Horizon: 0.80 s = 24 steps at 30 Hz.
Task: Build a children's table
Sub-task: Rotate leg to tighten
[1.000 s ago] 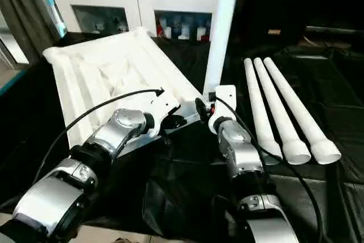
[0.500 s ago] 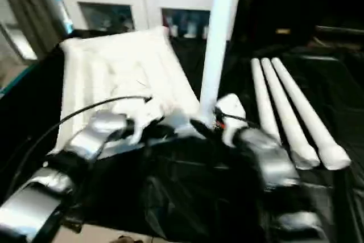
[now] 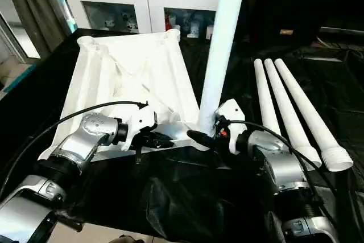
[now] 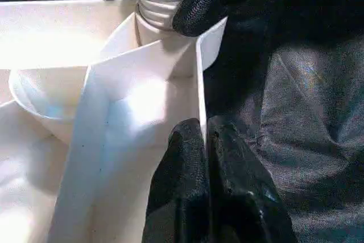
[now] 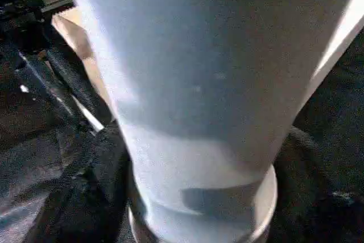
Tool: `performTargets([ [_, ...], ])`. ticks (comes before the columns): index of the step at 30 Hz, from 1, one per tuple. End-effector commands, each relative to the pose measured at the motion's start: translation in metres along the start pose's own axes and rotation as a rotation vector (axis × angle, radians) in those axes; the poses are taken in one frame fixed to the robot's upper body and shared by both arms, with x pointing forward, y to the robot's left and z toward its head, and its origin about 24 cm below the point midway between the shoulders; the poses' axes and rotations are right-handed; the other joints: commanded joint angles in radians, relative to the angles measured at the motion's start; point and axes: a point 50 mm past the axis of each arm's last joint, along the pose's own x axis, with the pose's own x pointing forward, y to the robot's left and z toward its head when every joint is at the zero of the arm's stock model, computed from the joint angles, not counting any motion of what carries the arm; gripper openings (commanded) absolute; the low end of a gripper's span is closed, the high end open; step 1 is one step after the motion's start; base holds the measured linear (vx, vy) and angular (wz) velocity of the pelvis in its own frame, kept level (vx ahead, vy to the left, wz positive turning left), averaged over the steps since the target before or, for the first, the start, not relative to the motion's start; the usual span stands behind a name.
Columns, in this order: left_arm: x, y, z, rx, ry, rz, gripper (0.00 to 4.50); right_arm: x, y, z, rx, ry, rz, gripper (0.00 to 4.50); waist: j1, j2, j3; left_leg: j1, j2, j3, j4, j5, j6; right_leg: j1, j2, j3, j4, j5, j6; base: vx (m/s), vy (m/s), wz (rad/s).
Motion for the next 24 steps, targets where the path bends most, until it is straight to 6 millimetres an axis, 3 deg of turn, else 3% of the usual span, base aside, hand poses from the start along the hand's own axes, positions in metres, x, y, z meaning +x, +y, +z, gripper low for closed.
performTargets([
  [1,0.002,-0.004,0.004,0.018,-0.01,-0.047,0.0,-0.002,0.001,0.003,-0.007,-0.013,-0.007,2.96,0.0,-0.013,-0.07,0.018,0.057,-0.018,-0.069,-0.187,0.094,0.051,-0.071,0.04,-0.065,-0.124,-0.267,0.0,0.0,0.0],
  [6,0.006,0.003,0.005,-0.014,-0.013,0.044,0.0,0.003,-0.004,-0.006,0.018,-0.011,-0.149,2.76,-0.004,-0.011,-0.069,0.019,0.057,-0.02,-0.072,-0.191,0.08,0.048,-0.071,0.04,-0.065,-0.136,-0.262,0.0,0.0,0.0],
  [10,0.015,0.019,0.009,-0.055,0.017,0.223,0.0,0.015,-0.015,-0.017,0.121,-0.019,-0.41,2.73,-0.015,-0.012,-0.063,0.024,0.049,-0.022,-0.077,-0.261,0.036,0.044,-0.07,0.039,-0.081,-0.269,-0.233,0.0,0.0,0.0],
  [12,0.018,0.021,0.011,-0.062,0.02,0.248,0.0,0.018,-0.017,-0.019,0.155,-0.021,-0.476,2.73,-0.016,-0.012,-0.063,0.026,0.05,-0.022,-0.078,-0.266,0.027,0.042,-0.071,0.041,-0.084,-0.278,-0.223,0.0,0.0,0.0],
  [16,0.029,0.027,0.023,-0.086,0.021,0.34,0.0,0.031,-0.02,-0.025,0.295,-0.023,-0.659,2.72,-0.024,-0.008,-0.068,0.021,0.047,-0.023,-0.077,-0.237,0.03,0.045,-0.068,0.04,-0.075,-0.201,-0.236,0.0,0.0,0.0],
  [18,0.041,0.03,0.033,-0.107,0.016,0.397,0.0,0.049,-0.016,-0.025,0.366,-0.014,-0.736,2.72,-0.027,-0.006,-0.069,0.02,0.047,-0.024,-0.076,-0.222,0.032,0.048,-0.07,0.039,-0.075,-0.178,-0.244,0.0,0.0,0.0],
  [19,0.05,0.028,0.039,-0.101,0.011,0.401,0.0,0.064,-0.008,-0.019,0.328,-0.018,-0.689,2.72,-0.03,-0.005,-0.071,0.022,0.045,-0.022,-0.073,-0.223,0.032,0.046,-0.069,0.039,-0.075,-0.167,-0.247,0.0,0.0,0.0],
  [21,0.054,0.027,0.042,-0.093,0.008,0.395,0.0,0.072,-0.003,-0.013,0.298,-0.029,-0.644,2.72,-0.028,-0.008,-0.071,0.018,0.044,-0.022,-0.072,-0.212,0.046,0.053,-0.071,0.038,-0.075,-0.143,-0.252,0.0,0.0,0.0],
  [22,0.057,0.025,0.043,-0.079,0.008,0.384,0.0,0.076,0.0,-0.008,0.276,-0.05,-0.617,3.28,-0.027,-0.006,-0.072,0.016,0.045,-0.022,-0.071,-0.201,0.059,0.055,-0.071,0.038,-0.073,-0.118,-0.253,0.0,0.0,0.0],
  [24,0.057,0.024,0.042,-0.073,0.007,0.369,0.0,0.076,0.0,-0.003,0.247,-0.074,-0.591,3.42,-0.027,-0.008,-0.075,0.016,0.046,-0.021,-0.069,-0.177,0.08,0.056,-0.07,0.037,-0.067,-0.069,-0.263,0.0,0.0,0.0],
])
